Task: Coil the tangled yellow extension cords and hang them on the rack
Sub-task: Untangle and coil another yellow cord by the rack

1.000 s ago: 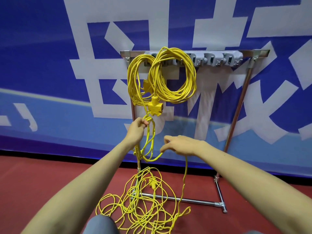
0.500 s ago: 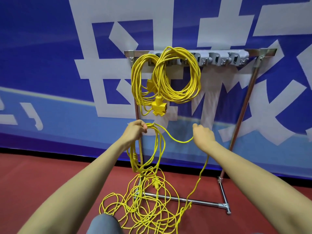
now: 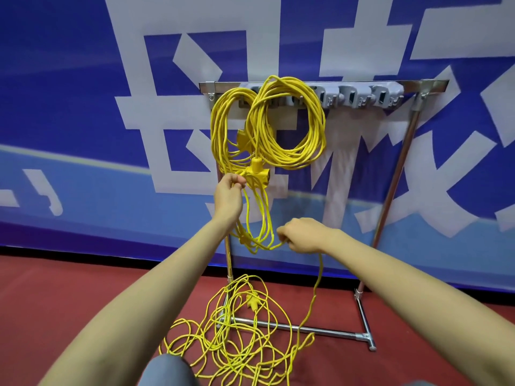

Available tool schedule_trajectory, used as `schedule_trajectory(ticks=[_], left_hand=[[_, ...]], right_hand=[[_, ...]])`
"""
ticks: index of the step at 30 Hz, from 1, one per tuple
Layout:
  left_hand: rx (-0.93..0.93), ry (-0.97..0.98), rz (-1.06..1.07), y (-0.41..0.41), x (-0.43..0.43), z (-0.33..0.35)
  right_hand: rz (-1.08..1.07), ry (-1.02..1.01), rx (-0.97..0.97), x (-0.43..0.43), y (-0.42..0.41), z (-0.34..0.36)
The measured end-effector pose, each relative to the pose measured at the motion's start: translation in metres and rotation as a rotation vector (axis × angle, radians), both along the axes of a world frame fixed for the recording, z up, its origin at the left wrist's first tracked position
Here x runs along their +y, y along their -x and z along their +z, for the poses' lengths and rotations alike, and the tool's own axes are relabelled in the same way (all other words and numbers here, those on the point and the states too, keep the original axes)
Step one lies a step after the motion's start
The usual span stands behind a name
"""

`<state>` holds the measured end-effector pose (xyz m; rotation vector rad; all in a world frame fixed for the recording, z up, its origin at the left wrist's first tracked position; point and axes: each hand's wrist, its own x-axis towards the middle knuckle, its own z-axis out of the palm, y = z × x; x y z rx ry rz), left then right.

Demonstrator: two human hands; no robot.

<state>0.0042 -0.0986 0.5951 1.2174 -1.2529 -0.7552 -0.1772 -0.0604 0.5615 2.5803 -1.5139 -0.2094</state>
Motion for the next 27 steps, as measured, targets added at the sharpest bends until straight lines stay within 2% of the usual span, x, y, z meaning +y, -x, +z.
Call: schedule_trajectory(ticks=[3, 5, 7, 10, 12, 15, 18, 20, 23, 27], left_hand=[[-0.031, 0.018, -0.018, 0.003, 0.003, 0.002], [-0.019, 0.006, -0.088, -0.004, 0.004, 0.007], [0.018, -0.01, -0.167, -0.014, 0.006, 0.012], [0.039, -0.031, -0.25, -0.032, 0.012, 0.021], [-0.042, -0.058, -0.345, -0.042, 0.013, 0.022], [-0.298, -0.084, -0.524, -0.049, 0.015, 0.018], [-0.59, -0.106, -0.586, -0.046, 0.016, 0.009], [-0.704, -0.116, -0.643, -0.043, 0.017, 0.005], [-0.852, -0.09, -0.731, -0.037, 0.017, 0.003], [-0.996, -0.03, -0.809, -0.021, 0.019, 0.001]], right_hand=[[-0.009, 0.021, 0.002, -0.003, -0.007, 0.004], [-0.094, 0.044, 0.01, -0.004, -0.005, 0.005], [-0.25, 0.037, 0.022, -0.005, 0.005, 0.006], [-0.559, 0.042, -0.127, -0.01, 0.029, 0.005], [-0.681, 0.083, -0.265, -0.013, 0.045, 0.006], [-0.737, 0.134, -0.416, -0.019, 0.061, 0.006], [-0.688, 0.159, -0.481, -0.028, 0.069, 0.006], [-0.582, 0.148, -0.558, -0.034, 0.07, 0.007], [-0.367, -0.002, -0.719, -0.034, 0.062, 0.016], [-0.121, -0.308, -0.676, -0.023, 0.039, 0.042]])
